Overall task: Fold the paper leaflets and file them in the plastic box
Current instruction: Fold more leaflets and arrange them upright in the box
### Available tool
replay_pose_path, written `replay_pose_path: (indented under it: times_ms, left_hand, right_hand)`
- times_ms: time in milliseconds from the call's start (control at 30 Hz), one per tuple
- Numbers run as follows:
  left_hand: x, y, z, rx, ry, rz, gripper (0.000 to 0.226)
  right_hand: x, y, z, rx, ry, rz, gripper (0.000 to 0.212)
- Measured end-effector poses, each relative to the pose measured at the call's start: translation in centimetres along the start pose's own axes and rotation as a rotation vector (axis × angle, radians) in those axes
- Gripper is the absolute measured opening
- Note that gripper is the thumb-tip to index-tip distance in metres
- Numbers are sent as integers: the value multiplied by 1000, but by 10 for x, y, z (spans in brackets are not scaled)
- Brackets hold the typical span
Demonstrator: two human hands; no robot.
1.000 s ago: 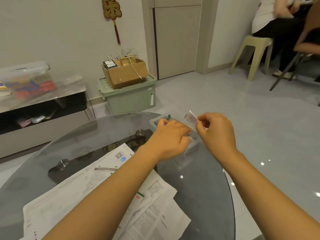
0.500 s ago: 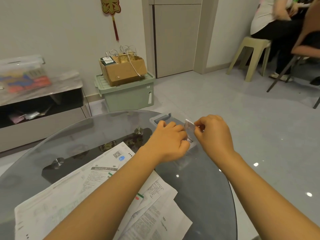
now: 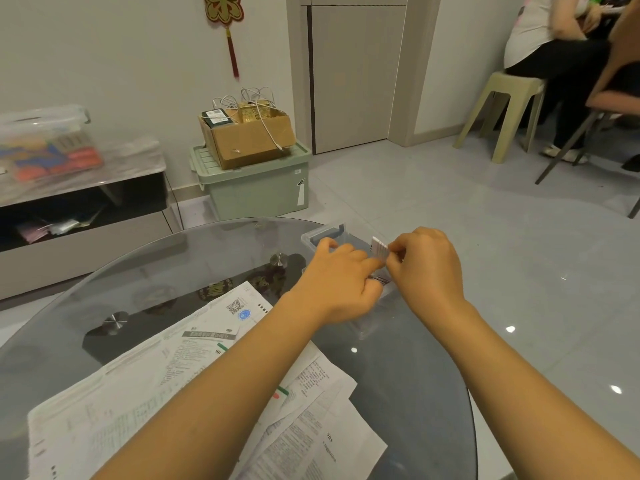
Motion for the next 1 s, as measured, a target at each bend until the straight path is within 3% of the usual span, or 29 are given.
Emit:
replay_pose_path:
  times_ms: [100, 267, 467, 600, 767, 900, 1000]
  left_hand:
    - [0, 0, 1, 16, 12, 28, 79]
    - [0, -3, 1, -9, 5, -3, 83]
    - [5, -5, -1, -44, -38, -87, 68]
    - [3, -1, 1, 34, -44, -101, 62]
    - [2, 3, 6, 167, 2, -11, 66]
    - [-1, 7, 9, 251, 8, 20, 68]
    - [-6, 8, 7, 203, -39, -86, 61]
  right_hand:
    - [0, -1, -1, 34, 13, -17, 17]
    - [3, 0, 0, 116, 18, -67, 20]
    - [3, 5, 1, 178, -16, -332, 25]
    - [-1, 4, 1, 268, -114, -46, 23]
    - [-9, 8, 1, 167, -148, 292, 21]
    - [-16, 11, 1, 175, -165, 350, 24]
    - [-17, 10, 1, 190, -132, 354, 25]
Point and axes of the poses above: each hand's wrist, its own z-axis towards the middle knuckle, its own y-axis out of the back of the hand, x = y × z, the point moved 2 cm from there along z, towards the middle knuckle, and after that the axes turned 15 degrees about x, right-handed, at the moved point
